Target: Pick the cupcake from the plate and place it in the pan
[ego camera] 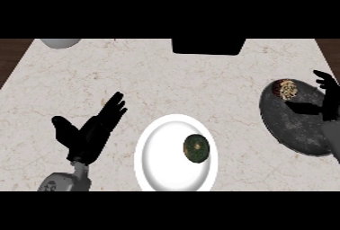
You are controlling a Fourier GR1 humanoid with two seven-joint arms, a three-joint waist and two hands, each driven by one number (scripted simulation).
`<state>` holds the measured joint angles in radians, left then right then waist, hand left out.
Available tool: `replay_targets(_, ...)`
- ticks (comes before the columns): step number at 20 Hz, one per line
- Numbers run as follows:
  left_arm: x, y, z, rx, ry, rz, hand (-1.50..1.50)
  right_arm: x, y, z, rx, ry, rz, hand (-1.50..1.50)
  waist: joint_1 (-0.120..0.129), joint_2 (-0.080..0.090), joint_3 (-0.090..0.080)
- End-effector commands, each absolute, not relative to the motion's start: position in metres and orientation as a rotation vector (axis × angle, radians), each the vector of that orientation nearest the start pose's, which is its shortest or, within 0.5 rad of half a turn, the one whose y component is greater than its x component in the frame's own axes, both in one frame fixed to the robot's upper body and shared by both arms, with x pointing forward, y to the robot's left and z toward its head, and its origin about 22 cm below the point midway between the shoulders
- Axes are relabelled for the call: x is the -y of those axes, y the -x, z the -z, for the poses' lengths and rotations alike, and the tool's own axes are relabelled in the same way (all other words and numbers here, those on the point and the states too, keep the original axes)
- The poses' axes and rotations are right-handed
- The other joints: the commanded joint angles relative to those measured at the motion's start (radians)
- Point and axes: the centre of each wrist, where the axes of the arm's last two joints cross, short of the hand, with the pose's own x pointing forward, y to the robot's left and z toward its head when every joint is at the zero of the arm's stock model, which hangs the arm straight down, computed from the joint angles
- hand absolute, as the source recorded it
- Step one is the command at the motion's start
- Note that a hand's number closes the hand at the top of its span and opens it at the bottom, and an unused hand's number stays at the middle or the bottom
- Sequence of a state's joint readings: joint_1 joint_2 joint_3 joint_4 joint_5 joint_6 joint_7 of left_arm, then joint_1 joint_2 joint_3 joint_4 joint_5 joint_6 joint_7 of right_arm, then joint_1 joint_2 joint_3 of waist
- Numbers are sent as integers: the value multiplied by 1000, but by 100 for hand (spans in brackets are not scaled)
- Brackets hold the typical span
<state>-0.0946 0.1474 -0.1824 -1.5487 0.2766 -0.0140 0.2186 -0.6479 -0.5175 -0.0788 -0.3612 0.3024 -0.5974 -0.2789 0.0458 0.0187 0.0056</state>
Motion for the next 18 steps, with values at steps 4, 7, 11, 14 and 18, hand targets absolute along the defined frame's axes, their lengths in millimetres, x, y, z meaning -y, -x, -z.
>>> replay_targets(4, -220, -260, -12, 1370, 242, 88, 0, 410, -345, 7, 1578, 978, 36, -150, -22, -3, 1)
replay_targets(7, -223, -270, -25, 1367, 255, 79, 0, 434, -333, 6, 1572, 852, 133, -150, -22, -4, 0)
replay_targets(11, -211, -253, -14, 1362, 238, 107, 0, 453, -302, 29, 1554, 717, 161, -150, -19, -7, -1)
replay_targets(14, -213, -256, -7, 1353, 250, 97, 0, 493, -275, 18, 1551, 641, 80, -150, -29, -8, -2)
replay_targets(18, -233, -258, -9, 1378, 232, 95, 0, 506, -251, 27, 1581, 559, 53, -150, -24, -9, -2)
